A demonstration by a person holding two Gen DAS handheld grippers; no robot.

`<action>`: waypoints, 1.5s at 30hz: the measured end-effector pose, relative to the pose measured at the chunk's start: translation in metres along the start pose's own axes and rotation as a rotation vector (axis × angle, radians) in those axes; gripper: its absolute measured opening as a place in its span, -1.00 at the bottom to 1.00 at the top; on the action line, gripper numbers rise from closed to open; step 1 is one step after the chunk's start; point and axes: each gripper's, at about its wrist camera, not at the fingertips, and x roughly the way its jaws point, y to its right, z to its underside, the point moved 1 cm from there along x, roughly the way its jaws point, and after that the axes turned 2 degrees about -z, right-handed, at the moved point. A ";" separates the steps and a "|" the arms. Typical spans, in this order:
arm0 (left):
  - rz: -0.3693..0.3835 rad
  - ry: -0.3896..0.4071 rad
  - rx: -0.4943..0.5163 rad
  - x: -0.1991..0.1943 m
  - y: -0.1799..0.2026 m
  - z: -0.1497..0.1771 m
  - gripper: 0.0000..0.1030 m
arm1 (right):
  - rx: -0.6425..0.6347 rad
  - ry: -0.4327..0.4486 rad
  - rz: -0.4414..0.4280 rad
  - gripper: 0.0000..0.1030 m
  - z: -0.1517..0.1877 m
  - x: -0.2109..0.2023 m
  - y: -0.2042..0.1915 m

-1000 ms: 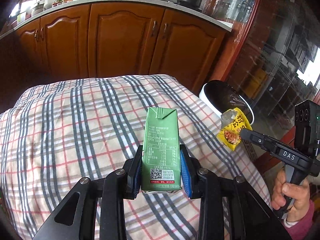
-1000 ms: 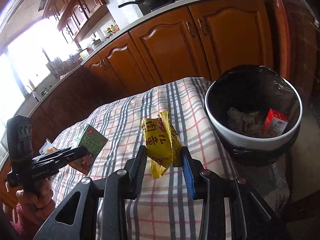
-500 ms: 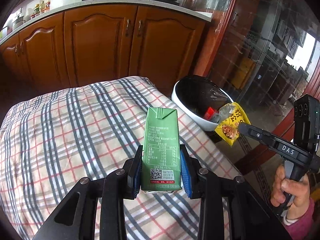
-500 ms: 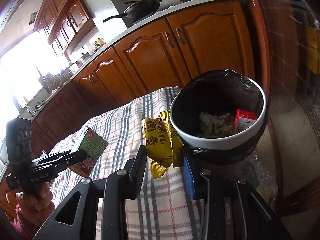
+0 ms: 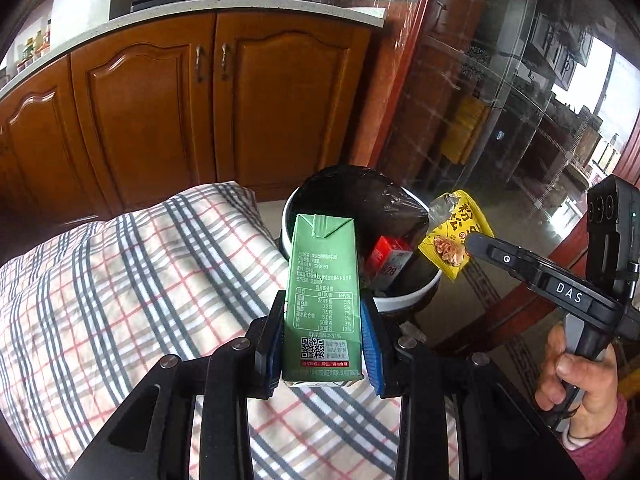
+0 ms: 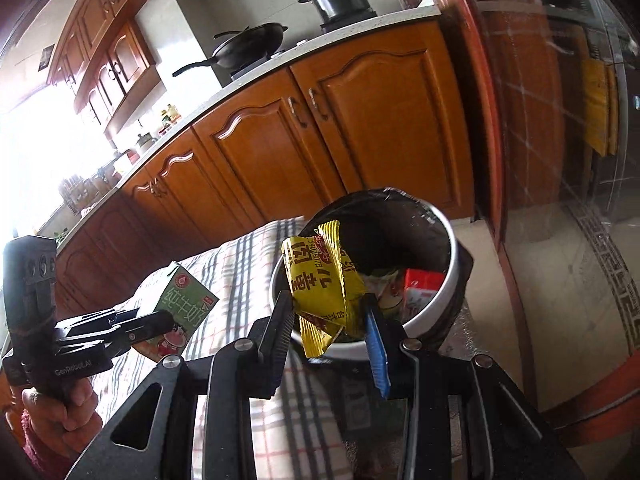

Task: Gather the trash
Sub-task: 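Carry the green carton and yellow wrapper over the trash bin, then open both tools to drop the carton and wrapper into the bin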

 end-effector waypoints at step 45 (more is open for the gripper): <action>-0.079 -0.170 0.083 0.117 0.055 -0.069 -0.38 | 0.029 -0.135 0.082 -0.32 -0.029 0.073 0.053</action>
